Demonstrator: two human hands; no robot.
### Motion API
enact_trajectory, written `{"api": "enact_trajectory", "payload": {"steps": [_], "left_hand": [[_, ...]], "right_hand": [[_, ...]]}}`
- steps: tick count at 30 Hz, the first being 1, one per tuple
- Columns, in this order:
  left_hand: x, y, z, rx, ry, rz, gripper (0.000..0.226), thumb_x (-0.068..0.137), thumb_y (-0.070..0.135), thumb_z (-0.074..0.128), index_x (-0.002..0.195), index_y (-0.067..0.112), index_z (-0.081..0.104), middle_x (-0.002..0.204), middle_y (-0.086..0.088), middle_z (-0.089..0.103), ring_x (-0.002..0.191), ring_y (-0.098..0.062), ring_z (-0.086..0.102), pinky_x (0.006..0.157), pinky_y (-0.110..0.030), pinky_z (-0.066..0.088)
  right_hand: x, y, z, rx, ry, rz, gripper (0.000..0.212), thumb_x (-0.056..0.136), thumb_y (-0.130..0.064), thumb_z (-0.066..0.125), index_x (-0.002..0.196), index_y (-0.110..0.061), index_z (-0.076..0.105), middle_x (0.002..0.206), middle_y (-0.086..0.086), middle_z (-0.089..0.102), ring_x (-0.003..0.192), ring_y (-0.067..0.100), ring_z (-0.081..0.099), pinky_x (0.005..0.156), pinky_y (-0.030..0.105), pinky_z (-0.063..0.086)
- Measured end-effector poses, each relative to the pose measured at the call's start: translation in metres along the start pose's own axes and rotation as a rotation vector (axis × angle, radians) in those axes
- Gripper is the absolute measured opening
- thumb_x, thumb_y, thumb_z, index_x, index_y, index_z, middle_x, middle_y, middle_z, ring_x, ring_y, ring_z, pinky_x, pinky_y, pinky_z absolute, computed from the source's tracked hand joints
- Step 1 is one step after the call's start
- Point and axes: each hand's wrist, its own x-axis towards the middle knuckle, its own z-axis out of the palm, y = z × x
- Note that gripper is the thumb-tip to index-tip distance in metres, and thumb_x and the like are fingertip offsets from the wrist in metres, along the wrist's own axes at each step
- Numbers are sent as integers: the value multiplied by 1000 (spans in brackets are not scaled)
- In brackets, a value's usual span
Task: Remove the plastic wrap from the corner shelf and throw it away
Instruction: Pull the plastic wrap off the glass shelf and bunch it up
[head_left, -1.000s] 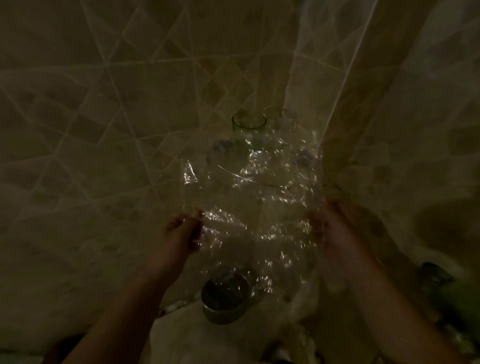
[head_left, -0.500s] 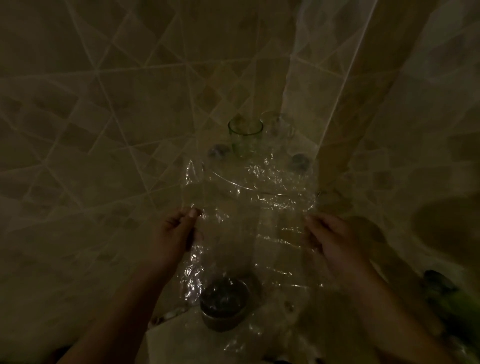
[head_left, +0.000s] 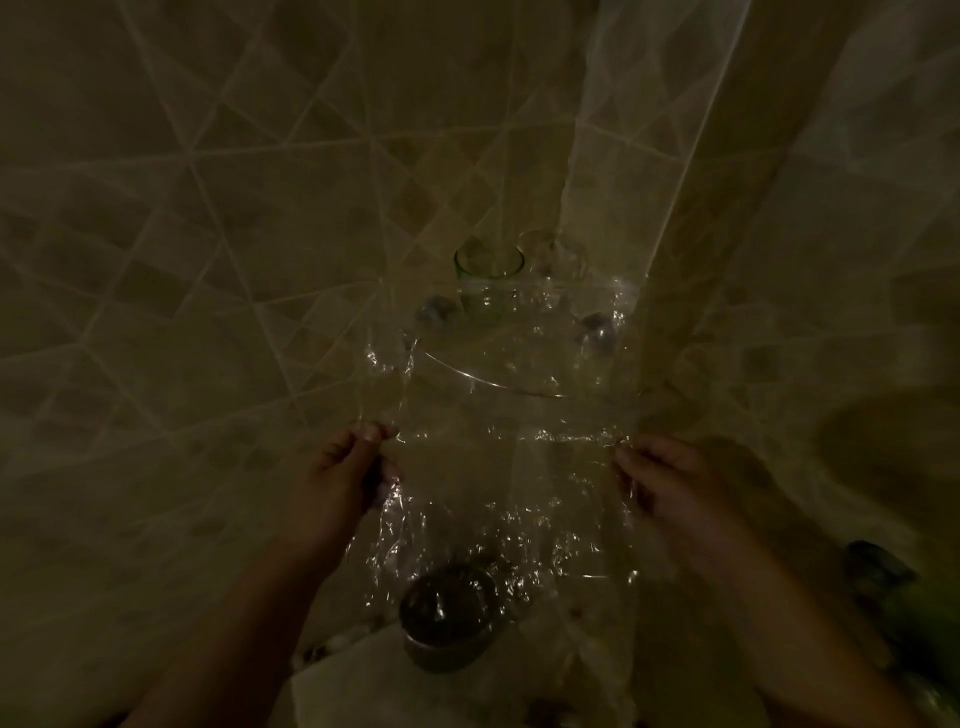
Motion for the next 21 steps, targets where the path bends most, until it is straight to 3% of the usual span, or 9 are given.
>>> {"api": "enact_trajectory", "payload": {"steps": [3, 9, 13, 17, 19, 21], "left_hand": [[-1, 0, -5, -46, -71, -27, 27, 97, 17, 46, 83, 16, 69, 56, -1, 60, 44, -7, 49, 41, -17, 39], [-3, 0, -16, 66, -98, 6, 18, 88, 18, 55, 80, 21, 70, 63, -4, 65, 55, -13, 55, 52, -26, 42], [-3, 2, -18, -32, -137, 33, 23, 92, 1, 45, 88, 9, 66, 63, -1, 67, 58, -11, 60, 53, -19, 49], [-6, 4, -24, -108, -203, -12, 36, 81, -12, 42, 71, 7, 70, 67, 1, 73, 63, -13, 66, 57, -21, 52], [-4, 4, -28, -80, -165, -46, 36, 85, -6, 41, 73, 10, 71, 72, 3, 73, 73, -15, 65, 68, -27, 51], [-5, 5, -26, -93, -171, -83, 27, 88, 16, 43, 77, 9, 67, 72, 4, 71, 75, -16, 61, 67, -27, 47]], "right_hand": [[-2, -1, -1, 32, -3, -30, 7, 81, -18, 69, 77, -17, 74, 58, -2, 65, 53, 10, 57, 49, 22, 47], [-7, -7, -4, 163, -18, -5, 28, 87, -3, 57, 74, -21, 74, 51, 0, 62, 44, 9, 54, 42, 19, 44], [-9, -9, -3, 362, -66, 26, 25, 72, -2, 58, 72, -18, 77, 57, 1, 69, 47, 10, 63, 42, 18, 49], [-8, -11, -11, 413, -118, 35, 27, 66, -3, 52, 62, -13, 77, 72, 3, 76, 64, 11, 71, 54, 19, 55], [-6, -12, -13, 270, -127, -35, 24, 72, -13, 54, 67, -14, 78, 73, -2, 76, 68, 7, 71, 59, 15, 54], [-8, -10, -12, 200, -140, -67, 16, 76, -19, 60, 72, -17, 76, 68, -4, 74, 60, 6, 67, 52, 17, 52]]}}
